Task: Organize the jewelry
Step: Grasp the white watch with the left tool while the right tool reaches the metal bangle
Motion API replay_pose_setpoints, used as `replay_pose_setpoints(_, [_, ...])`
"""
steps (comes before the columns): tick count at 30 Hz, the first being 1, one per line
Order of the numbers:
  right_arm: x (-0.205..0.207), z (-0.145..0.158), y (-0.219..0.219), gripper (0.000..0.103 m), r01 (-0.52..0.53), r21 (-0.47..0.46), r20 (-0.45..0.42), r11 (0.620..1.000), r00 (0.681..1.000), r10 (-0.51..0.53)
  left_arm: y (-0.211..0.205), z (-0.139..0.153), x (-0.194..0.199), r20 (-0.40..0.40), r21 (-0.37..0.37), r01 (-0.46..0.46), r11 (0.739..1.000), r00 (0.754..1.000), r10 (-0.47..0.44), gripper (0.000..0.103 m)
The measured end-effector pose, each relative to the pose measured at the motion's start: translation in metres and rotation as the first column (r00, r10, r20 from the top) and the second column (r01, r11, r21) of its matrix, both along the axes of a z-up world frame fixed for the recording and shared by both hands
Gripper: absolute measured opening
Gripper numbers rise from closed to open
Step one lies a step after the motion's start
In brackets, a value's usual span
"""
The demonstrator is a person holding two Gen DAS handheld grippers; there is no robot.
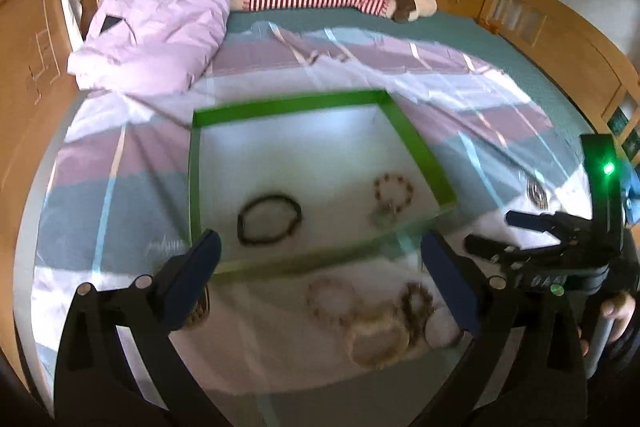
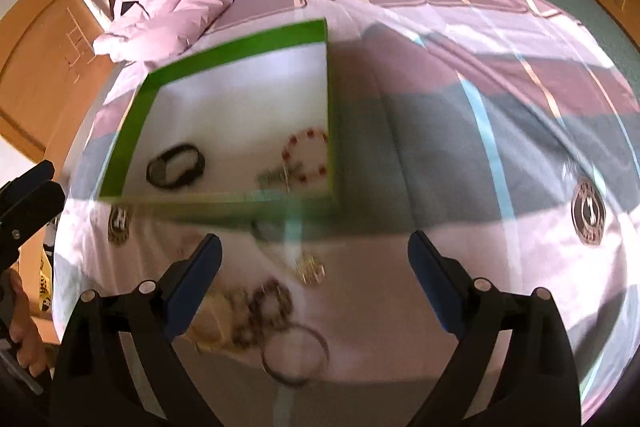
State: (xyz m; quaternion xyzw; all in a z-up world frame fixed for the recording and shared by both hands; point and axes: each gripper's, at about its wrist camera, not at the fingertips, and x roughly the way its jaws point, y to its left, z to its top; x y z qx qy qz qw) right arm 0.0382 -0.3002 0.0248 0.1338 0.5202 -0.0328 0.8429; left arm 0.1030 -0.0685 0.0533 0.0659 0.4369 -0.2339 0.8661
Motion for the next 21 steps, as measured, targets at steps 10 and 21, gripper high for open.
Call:
replay_pose_setpoints(10, [-0.052, -0.049, 0.007, 0.094, -0.022, 0.108, -0.160, 0.994, 0.986, 0.039, 0.013, -0.060, -0.032, -0.211, 0.033, 0.032, 0.999, 0.977, -0.024, 0.101])
replay_pose_setpoints(21, [-0.048, -0.066, -0.002, 0.047, 0.049, 0.237, -0.232, 0.970, 0.973, 0.008, 0.002, -0.092, -0.028, -0.379, -0.050, 0.082, 0.995, 0.920, -0.094, 0.050])
